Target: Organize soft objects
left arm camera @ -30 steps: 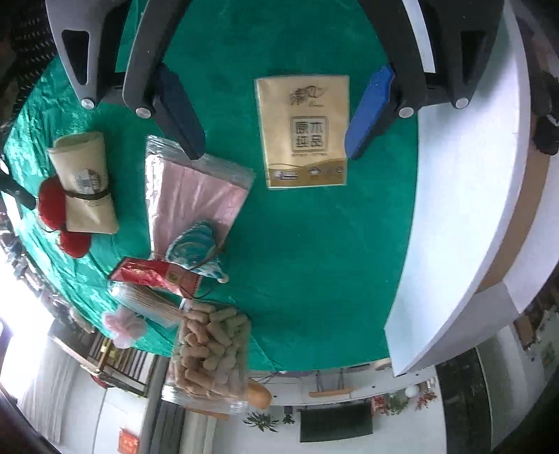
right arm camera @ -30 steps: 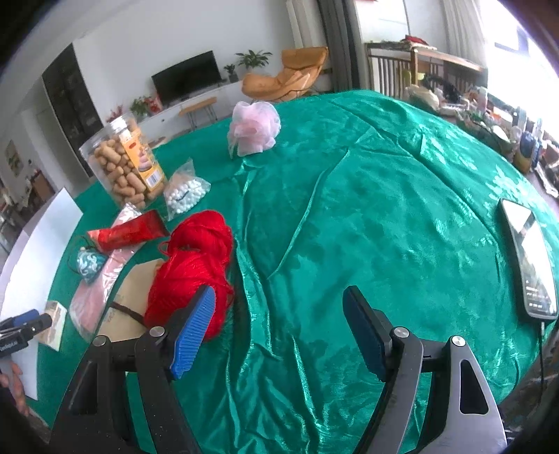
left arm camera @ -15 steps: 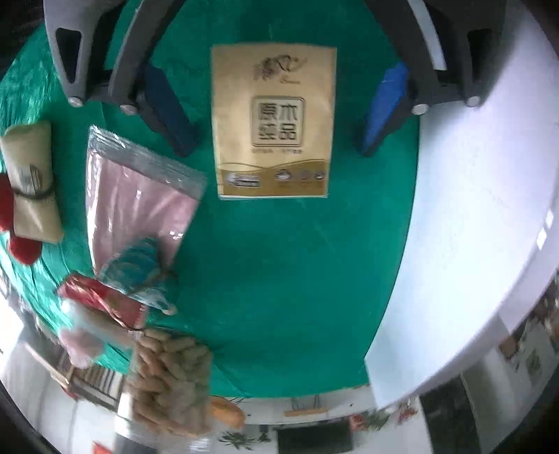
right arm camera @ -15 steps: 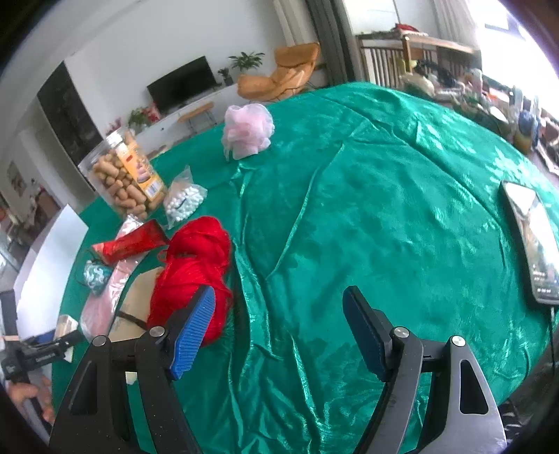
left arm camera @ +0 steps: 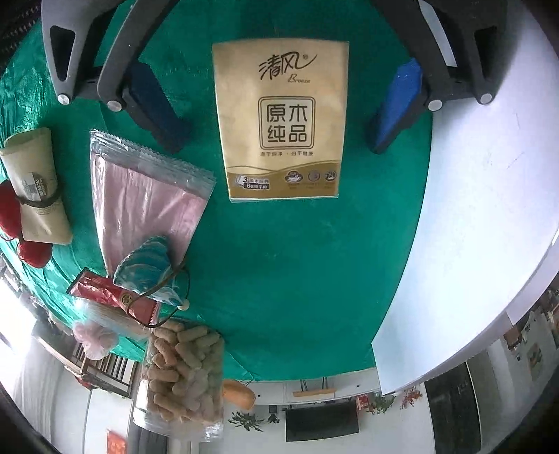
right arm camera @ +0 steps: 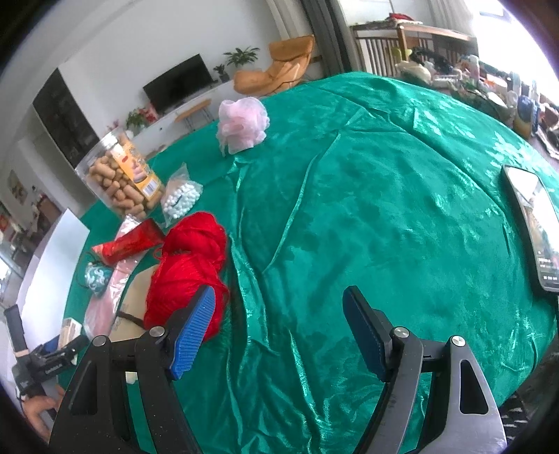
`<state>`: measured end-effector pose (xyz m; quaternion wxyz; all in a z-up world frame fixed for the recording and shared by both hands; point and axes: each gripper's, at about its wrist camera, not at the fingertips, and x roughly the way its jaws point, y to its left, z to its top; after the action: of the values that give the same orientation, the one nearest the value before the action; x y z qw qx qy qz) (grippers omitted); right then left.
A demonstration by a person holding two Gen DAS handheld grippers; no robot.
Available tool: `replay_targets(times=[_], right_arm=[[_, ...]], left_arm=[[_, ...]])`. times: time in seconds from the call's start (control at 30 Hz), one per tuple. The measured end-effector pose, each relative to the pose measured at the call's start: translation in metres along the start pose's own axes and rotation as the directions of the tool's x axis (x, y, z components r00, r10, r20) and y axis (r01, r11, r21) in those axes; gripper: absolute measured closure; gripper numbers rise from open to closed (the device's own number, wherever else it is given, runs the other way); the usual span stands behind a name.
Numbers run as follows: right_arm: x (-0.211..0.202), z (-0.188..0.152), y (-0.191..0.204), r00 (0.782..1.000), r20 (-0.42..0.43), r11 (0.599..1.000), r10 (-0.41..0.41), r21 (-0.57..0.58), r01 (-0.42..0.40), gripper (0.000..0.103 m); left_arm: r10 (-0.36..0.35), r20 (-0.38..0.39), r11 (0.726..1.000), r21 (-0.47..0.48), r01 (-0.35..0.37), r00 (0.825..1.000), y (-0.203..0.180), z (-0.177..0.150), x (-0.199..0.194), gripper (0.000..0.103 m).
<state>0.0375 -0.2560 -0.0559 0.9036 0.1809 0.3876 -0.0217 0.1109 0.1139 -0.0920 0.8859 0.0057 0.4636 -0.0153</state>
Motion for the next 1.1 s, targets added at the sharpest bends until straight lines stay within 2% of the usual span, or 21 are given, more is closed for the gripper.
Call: replay_targets(times=[0.13, 0.27, 0.37, 0.47, 0.53, 0.63, 0.77, 0.93, 1.03, 1.1], right_arm=[[-0.001, 0.002, 0.001, 1.000, 0.013, 1.000, 0.009, -0.021, -0.008, 0.025], [0.007, 0.003, 0.007, 1.000, -0.015, 0.999, 0.009, -0.040, -0.009, 0.025], [0.006, 0.027, 0.032, 0.999, -0.015, 0.996, 0.047, -0.072, -0.048, 0.025], [0.028, 0.067, 0.082, 0.992, -0.105, 0.976, 0.068, -0.197, -0.088, 0.025], [0.056, 0.092, 0.124, 0.985, -0.172, 0.945, 0.035, -0.315, -0.089, 0.025], [0.106, 0.109, 0.170, 0.966, -0.257, 0.892, -0.035, -0.444, -0.086, 0.025], [0.165, 0.111, 0.201, 0.928, -0.356, 0.852, -0.112, -0.515, -0.095, 0.025], [0.194, 0.111, 0.219, 0.905, -0.385, 0.820, -0.180, -0.566, -0.078, 0.024], [0.207, 0.105, 0.226, 0.884, -0.377, 0.767, -0.277, -0.641, -0.033, 0.024], [0.213, 0.106, 0.225, 0.876, -0.374, 0.765, -0.303, -0.644, -0.010, 0.026]], left_arm=[[0.001, 0.004, 1.000, -0.003, -0.001, 1.000, 0.000, 0.000, 0.001, 0.000], [0.002, 0.006, 1.000, -0.004, -0.002, 1.000, 0.000, 0.000, 0.000, 0.000], [0.002, 0.006, 1.000, -0.004, -0.002, 1.000, 0.000, 0.000, 0.000, 0.000], [0.002, 0.006, 1.000, -0.004, -0.002, 1.000, 0.000, 0.000, 0.000, 0.000], [0.002, 0.006, 1.000, -0.004, -0.001, 1.000, 0.000, 0.000, 0.000, 0.000], [0.001, 0.006, 1.000, -0.004, -0.001, 1.000, 0.000, 0.000, 0.000, 0.000], [0.002, 0.006, 1.000, -0.004, -0.002, 1.000, 0.000, 0.000, 0.000, 0.000], [0.002, 0.006, 1.000, -0.004, -0.002, 1.000, 0.000, 0.000, 0.000, 0.000], [0.002, 0.006, 1.000, -0.004, -0.002, 1.000, 0.000, -0.001, 0.000, 0.000], [0.002, 0.006, 1.000, -0.004, -0.002, 1.000, 0.000, 0.000, 0.000, 0.000]])
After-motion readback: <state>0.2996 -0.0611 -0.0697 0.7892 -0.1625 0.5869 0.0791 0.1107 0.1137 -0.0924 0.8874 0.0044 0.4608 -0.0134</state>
